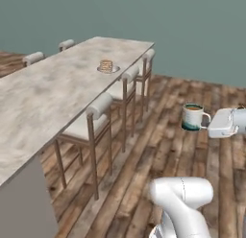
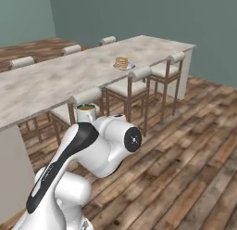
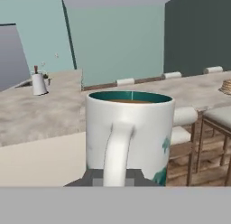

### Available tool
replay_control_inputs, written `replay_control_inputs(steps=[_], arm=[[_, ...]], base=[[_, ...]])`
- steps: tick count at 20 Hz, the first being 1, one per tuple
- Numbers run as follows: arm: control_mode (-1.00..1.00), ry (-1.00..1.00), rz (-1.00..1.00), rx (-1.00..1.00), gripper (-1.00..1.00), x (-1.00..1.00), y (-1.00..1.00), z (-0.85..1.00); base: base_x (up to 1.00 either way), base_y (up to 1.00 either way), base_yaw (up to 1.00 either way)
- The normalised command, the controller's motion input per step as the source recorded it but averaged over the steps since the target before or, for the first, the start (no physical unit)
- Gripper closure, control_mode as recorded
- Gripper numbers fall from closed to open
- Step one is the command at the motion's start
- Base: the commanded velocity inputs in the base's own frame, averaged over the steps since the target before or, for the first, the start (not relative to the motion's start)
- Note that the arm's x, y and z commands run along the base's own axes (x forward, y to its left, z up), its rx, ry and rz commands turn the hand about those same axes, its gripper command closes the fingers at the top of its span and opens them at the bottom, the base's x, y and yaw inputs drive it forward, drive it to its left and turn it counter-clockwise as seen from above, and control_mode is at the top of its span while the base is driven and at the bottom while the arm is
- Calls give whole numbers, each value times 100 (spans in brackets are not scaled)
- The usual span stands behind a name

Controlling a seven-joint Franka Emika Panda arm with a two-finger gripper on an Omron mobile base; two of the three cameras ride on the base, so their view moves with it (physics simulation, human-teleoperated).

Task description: Pick up the brewed coffee from the coffee machine and place it next to the breakfast plate on the dining counter.

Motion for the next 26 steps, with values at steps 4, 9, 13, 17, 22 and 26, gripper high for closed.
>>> replay_control_inputs(steps=[4,9,13,17,22,26], arm=[[100,0,0,0,100,0,0,0],[100,0,0,0,100,0,0,0],[100,0,0,0,100,0,0,0],[100,0,0,0,100,0,0,0],[100,0,0,0,100,0,0,0],[100,0,0,0,100,0,0,0]], base=[[100,-77,33],[100,-82,30],[100,-82,30],[100,-84,30],[100,-93,30],[100,-84,32]])
